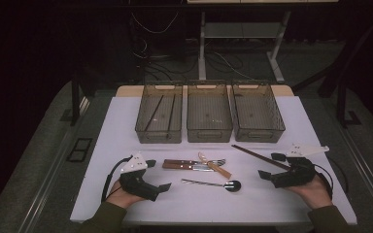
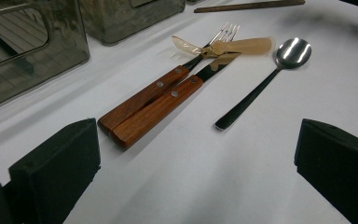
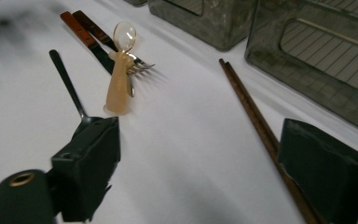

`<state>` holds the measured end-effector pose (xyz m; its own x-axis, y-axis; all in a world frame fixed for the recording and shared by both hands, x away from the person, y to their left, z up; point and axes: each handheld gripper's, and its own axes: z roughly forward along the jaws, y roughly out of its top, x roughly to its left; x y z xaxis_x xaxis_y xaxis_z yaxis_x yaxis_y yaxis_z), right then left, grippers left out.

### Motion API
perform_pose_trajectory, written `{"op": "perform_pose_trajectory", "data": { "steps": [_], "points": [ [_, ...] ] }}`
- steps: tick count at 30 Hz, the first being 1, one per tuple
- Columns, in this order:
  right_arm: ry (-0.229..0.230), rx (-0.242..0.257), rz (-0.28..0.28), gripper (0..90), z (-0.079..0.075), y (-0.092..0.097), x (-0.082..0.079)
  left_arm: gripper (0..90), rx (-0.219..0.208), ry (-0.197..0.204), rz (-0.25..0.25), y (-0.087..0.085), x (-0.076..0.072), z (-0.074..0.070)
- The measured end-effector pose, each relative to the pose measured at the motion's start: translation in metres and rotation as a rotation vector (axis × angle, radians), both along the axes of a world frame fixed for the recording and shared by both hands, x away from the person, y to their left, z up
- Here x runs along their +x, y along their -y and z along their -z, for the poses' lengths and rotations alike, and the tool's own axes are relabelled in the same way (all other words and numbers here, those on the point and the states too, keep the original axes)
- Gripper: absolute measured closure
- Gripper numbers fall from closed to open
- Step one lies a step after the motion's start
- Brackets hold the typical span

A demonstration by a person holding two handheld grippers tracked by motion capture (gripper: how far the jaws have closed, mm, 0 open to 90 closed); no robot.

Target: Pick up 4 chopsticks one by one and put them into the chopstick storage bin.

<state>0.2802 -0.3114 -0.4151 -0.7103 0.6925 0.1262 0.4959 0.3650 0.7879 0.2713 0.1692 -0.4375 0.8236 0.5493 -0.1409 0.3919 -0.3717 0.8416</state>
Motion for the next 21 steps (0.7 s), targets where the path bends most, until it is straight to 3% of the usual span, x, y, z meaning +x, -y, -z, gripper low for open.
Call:
{"op": "perform_pose_trajectory", "data": {
  "steps": [5, 14, 21],
  "points": [
    [-0.024, -0.007, -0.003, 23.7, -0.001, 0.005, 0.011, 0.0, 0.000, -0.002, -0.001, 0.000, 0.000, 0.001],
    [0.010, -0.012, 0.030, 39.5, -0.007, 0.014, 0.029, 0.0, 0.003, -0.003, -0.008, 0.000, 0.001, 0.001],
    [-0.022, -0.029, 0.021, 50.0, -0.007, 0.017, 0.042, 0.0, 0.005, -0.006, -0.008, 0.001, 0.001, 0.001]
  ]
}}
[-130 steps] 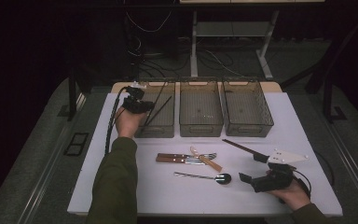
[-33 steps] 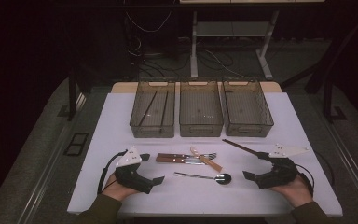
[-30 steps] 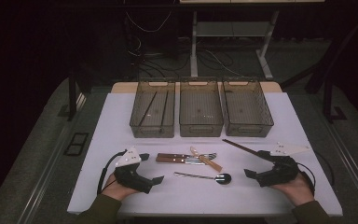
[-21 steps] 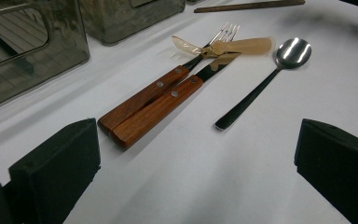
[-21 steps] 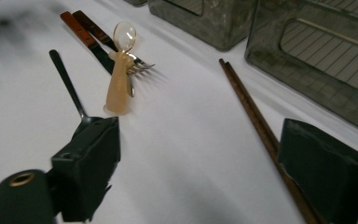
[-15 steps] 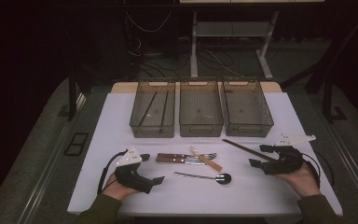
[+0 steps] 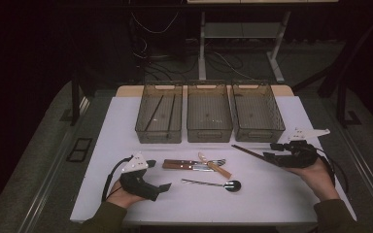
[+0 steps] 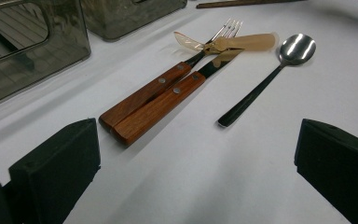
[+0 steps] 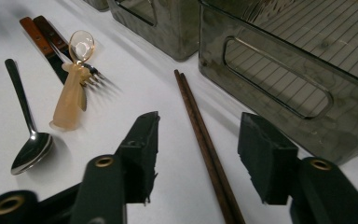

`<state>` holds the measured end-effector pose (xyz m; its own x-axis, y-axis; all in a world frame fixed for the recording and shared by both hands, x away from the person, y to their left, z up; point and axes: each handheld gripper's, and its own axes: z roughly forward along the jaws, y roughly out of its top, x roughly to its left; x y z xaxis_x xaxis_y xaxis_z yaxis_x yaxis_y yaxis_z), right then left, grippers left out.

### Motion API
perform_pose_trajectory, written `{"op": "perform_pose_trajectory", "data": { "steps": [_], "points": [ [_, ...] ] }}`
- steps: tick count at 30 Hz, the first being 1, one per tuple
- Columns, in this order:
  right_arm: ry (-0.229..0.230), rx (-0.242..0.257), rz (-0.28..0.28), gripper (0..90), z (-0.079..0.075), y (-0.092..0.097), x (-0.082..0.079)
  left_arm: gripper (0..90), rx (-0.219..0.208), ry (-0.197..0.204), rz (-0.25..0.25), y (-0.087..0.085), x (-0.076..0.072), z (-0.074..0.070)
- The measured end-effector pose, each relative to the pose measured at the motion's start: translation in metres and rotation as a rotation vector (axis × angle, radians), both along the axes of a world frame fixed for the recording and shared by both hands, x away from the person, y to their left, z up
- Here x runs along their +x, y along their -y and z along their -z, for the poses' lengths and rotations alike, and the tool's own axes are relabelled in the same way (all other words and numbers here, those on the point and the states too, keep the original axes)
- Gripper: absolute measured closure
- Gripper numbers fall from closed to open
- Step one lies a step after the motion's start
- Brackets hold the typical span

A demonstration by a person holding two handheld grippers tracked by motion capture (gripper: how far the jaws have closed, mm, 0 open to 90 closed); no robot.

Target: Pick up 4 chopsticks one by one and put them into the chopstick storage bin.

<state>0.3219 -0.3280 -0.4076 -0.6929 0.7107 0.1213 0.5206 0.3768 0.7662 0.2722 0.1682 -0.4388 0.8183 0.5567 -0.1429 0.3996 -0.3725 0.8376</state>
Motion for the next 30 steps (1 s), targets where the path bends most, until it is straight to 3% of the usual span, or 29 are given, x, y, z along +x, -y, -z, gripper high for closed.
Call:
{"op": "perform_pose_trajectory", "data": {
  "steps": [6, 17, 30],
  "points": [
    [-0.017, -0.015, -0.021, 60.1, 0.004, 0.000, 0.009, 0.0, 0.014, 0.005, 0.000, 0.000, 0.000, 0.000],
    [-0.033, -0.077, -0.033, 75.0, 0.014, 0.005, 0.008, 0.0, 0.024, 0.005, 0.000, 0.001, 0.000, 0.000],
    [-0.079, -0.145, -0.038, 82.2, 0.027, 0.018, 0.007, 0.0, 0.025, 0.004, 0.004, 0.001, 0.000, 0.000]
  ]
}}
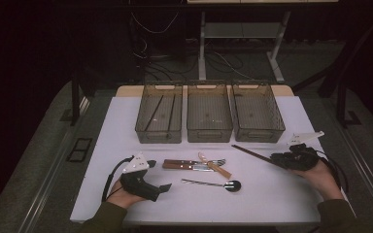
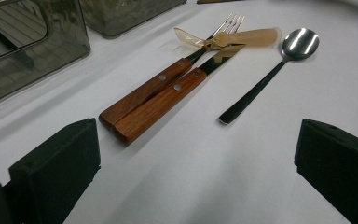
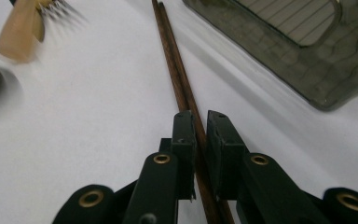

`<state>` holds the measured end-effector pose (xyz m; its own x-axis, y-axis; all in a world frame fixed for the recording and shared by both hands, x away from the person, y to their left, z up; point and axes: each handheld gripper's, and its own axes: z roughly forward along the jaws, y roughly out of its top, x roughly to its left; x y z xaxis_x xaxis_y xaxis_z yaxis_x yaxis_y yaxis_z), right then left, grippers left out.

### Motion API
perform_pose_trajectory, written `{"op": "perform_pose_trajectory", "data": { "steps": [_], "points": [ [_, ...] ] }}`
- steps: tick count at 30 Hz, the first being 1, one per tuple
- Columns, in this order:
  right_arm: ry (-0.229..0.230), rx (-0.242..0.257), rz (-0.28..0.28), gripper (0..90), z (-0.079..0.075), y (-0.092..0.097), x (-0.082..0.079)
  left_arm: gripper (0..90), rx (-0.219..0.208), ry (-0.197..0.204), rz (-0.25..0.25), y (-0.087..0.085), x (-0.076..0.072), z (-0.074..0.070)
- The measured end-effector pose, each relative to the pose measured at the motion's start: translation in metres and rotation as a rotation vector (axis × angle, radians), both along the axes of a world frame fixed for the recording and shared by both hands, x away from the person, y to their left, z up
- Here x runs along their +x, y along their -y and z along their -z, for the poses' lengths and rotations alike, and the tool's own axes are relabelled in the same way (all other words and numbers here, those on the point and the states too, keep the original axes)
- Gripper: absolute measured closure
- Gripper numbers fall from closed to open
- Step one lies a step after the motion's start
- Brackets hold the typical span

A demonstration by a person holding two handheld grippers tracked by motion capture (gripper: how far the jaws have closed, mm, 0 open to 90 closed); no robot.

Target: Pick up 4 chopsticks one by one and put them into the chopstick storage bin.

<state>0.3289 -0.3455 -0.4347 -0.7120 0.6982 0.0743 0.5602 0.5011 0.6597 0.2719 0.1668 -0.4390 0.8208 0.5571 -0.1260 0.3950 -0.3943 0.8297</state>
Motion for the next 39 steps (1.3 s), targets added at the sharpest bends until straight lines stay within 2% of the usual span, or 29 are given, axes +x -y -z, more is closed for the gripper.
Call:
{"op": "perform_pose_trajectory", "data": {
  "steps": [14, 19, 27, 31, 36, 39],
  "points": [
    [-0.010, 0.001, -0.019, 82.3, 0.0013, 0.0014, -0.0016, 0.0, -0.002, -0.001, 0.005, 0.0005, -0.0002, -0.0001],
    [-0.013, -0.018, -0.027, 82.3, 0.0037, 0.0005, -0.0019, 0.0, -0.001, -0.001, 0.005, 0.0006, -0.0003, -0.0001],
    [-0.022, -0.010, -0.047, 84.5, 0.0036, 0.0003, -0.0034, 0.0, 0.001, -0.002, 0.009, 0.0009, -0.0004, 0.0000],
    [-0.028, -0.029, -0.063, 84.5, 0.0054, -0.0029, -0.0051, 0.0, 0.001, -0.001, 0.010, 0.0008, -0.0004, 0.0000],
    [0.018, -0.023, -0.039, 84.5, 0.0007, 0.0008, -0.0056, 0.0, 0.000, -0.001, 0.010, 0.0008, -0.0003, -0.0001],
    [0.015, -0.026, -0.025, 84.4, 0.0014, 0.0042, -0.0055, 0.0, 0.001, -0.002, 0.010, 0.0010, -0.0005, 0.0000]
  ]
}}
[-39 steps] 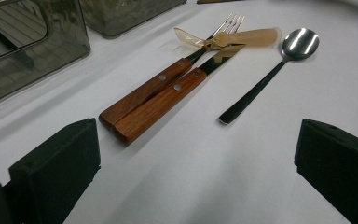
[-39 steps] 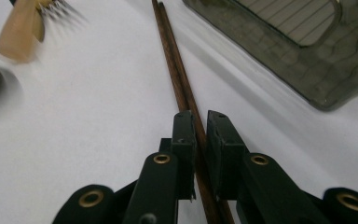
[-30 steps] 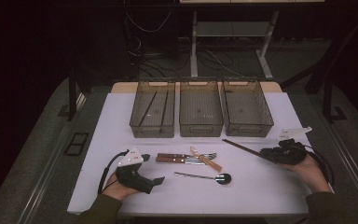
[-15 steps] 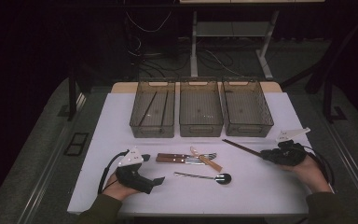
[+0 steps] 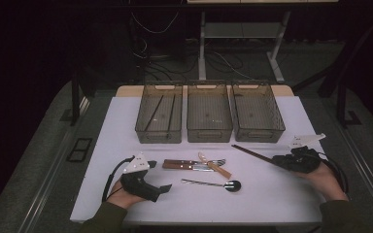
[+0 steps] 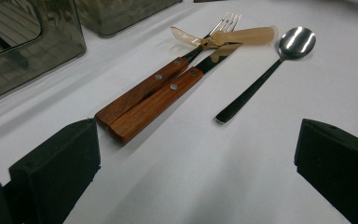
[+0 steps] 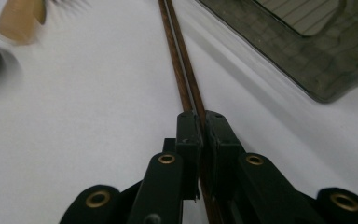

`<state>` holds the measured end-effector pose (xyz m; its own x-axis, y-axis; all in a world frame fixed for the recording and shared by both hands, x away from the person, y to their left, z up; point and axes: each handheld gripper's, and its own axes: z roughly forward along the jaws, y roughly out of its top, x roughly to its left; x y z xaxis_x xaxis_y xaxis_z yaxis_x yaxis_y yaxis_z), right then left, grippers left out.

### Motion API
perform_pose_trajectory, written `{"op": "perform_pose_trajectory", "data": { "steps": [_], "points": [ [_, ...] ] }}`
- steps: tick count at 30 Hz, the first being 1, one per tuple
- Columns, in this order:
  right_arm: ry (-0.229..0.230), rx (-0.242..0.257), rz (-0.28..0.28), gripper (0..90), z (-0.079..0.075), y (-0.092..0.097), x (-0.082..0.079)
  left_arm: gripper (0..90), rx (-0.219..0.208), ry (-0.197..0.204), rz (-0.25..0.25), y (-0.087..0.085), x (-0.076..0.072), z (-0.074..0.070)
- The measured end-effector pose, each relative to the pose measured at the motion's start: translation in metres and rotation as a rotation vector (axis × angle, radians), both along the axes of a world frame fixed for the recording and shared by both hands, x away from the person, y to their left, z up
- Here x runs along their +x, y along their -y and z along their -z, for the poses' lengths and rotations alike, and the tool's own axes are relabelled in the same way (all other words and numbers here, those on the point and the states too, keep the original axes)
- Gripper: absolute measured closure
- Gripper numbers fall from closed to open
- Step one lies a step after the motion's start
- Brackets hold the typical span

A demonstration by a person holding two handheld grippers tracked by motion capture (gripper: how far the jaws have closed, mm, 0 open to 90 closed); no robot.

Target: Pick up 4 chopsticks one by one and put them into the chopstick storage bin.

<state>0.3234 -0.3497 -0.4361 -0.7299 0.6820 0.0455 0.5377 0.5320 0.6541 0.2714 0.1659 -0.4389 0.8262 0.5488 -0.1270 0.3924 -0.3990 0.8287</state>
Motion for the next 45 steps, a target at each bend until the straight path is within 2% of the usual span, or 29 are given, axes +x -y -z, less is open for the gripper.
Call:
{"op": "perform_pose_trajectory", "data": {
  "steps": [8, 14, 23, 35, 45],
  "points": [
    [-0.010, -0.032, -0.016, 82.5, 0.0048, -0.0011, 0.0008, 0.0, -0.001, 0.000, 0.000, 0.0003, 0.0000, 0.0001],
    [-0.019, -0.037, -0.025, 82.1, 0.0074, -0.0023, 0.0013, 0.0, -0.002, -0.002, 0.000, 0.0006, -0.0001, 0.0002],
    [0.000, -0.057, -0.052, 83.5, 0.0080, -0.0029, 0.0007, 0.0, 0.000, -0.003, 0.002, 0.0007, 0.0001, 0.0004],
    [-0.041, -0.038, -0.095, 85.0, 0.0065, -0.0059, -0.0016, 0.0, 0.000, 0.001, 0.002, 0.0008, -0.0003, 0.0001],
    [-0.064, -0.010, -0.101, 85.0, 0.0041, -0.0065, -0.0037, 0.0, 0.014, 0.009, 0.006, 0.0017, -0.0006, 0.0000]
  ]
}}
